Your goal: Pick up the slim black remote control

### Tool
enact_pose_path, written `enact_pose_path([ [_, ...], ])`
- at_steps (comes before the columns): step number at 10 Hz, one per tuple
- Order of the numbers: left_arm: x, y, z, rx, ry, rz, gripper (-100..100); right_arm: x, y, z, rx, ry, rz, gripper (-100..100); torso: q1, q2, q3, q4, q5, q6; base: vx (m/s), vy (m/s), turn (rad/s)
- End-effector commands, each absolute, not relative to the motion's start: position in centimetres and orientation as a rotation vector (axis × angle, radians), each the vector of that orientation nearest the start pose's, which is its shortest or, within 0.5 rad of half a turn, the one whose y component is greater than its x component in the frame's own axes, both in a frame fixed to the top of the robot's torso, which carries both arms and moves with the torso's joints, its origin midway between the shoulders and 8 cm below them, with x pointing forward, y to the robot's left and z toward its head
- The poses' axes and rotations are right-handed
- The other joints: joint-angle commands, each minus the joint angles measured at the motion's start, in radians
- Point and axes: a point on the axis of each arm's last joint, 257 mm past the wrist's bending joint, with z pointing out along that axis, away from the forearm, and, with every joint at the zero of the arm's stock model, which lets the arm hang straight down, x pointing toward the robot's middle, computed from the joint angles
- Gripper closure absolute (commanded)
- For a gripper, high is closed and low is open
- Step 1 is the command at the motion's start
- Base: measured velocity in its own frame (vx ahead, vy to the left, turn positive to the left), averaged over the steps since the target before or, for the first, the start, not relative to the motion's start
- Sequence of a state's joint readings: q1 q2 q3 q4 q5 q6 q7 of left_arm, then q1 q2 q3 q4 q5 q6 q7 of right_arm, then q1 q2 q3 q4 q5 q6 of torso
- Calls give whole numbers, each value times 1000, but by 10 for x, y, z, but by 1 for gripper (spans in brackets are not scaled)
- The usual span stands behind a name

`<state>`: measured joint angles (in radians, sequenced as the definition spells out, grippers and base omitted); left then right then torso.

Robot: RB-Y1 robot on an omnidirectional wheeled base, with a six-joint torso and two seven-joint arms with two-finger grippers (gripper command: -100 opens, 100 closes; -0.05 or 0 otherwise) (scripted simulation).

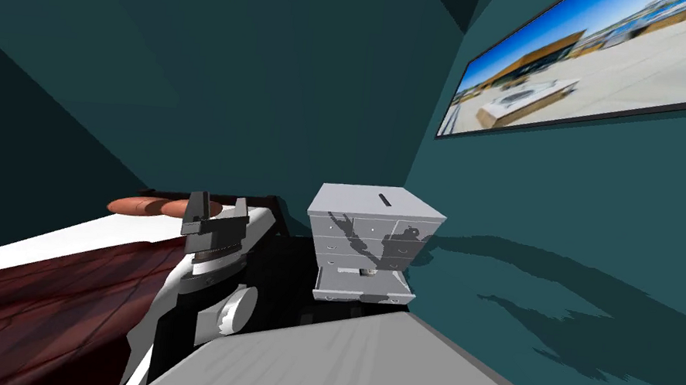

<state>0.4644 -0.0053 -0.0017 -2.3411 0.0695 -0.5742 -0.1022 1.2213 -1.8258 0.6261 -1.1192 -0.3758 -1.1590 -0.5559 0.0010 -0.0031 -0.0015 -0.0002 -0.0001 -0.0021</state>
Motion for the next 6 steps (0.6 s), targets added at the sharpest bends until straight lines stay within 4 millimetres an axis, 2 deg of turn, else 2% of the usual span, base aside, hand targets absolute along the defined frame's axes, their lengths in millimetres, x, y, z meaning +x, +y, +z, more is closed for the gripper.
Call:
enact_pose_path([
  [1,316,279,75,-538,468,-1297,0,-49,-619,-247,1450,2737,506,-100,0,0,0,0,0,0,19,-13,285],
  [2,316,279,75,-538,468,-1297,0,-49,-620,-247,1450,2737,506,-100,-1,-1,0,0,0,1,13,-16,-7],
  [3,316,279,75,-538,468,-1297,0,-43,-639,-233,1475,2738,436,-100,-1,0,0,0,0,3,20,-6,289],
  [4,316,279,75,-538,468,-1297,0,-37,-642,-230,1453,2759,422,-100,0,-1,-1,0,0,0,17,-17,277],
  [5,316,279,75,-538,468,-1297,0,-32,-657,-218,1483,2749,368,-100,-1,-1,0,0,0,2,32,-16,431],
  [6,316,279,75,-538,468,-1297,0,-22,-660,-213,1452,2772,350,-100,-1,-2,-1,0,0,0,31,-23,228],
])
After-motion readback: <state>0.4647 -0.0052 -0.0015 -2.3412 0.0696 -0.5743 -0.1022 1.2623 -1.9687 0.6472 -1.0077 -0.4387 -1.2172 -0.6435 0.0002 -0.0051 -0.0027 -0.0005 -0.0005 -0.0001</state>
